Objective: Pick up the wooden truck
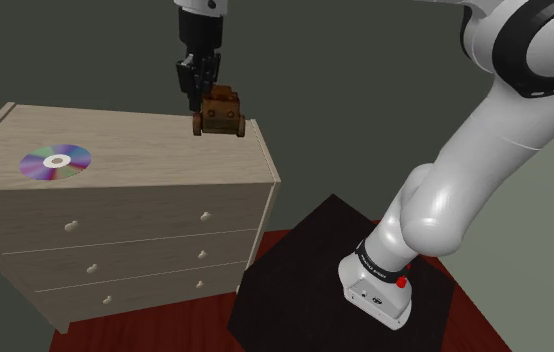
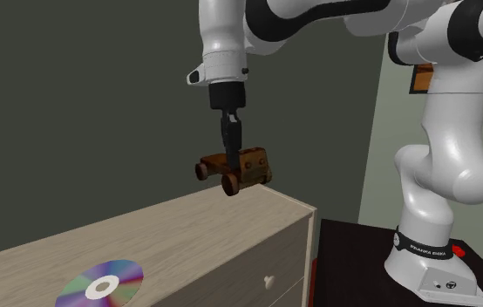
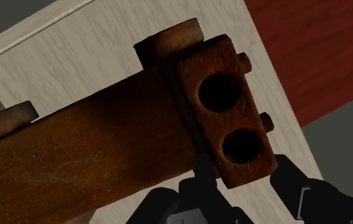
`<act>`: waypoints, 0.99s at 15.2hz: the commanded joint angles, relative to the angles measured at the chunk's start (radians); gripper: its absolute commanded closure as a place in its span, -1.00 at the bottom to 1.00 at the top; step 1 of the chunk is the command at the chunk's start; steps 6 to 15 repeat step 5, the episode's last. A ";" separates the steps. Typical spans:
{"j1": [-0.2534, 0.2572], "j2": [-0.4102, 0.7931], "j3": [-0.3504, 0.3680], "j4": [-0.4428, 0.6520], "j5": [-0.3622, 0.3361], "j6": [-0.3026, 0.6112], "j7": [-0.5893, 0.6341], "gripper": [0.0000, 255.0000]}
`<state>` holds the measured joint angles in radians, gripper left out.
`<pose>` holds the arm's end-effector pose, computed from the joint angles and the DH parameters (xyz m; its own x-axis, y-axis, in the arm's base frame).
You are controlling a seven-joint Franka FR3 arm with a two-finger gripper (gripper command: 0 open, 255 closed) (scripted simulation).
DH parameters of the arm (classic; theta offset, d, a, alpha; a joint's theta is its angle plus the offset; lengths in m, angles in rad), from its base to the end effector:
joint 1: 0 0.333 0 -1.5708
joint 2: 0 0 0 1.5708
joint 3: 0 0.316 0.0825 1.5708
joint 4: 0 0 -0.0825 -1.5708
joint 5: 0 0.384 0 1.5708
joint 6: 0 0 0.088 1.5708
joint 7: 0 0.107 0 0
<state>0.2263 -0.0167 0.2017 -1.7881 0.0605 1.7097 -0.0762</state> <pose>0.4989 0.2346 0.5424 0.8782 0.4748 -0.0578 0.4716 -0.8797 -0.0605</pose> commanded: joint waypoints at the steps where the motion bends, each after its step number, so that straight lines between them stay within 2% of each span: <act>1: 0.000 -0.001 0.000 0.024 0.000 -0.024 0.001 1.00; 3: 0.000 0.001 0.000 0.053 -0.001 -0.051 0.003 1.00; 15: 0.000 0.001 0.000 0.055 -0.001 -0.053 0.003 1.00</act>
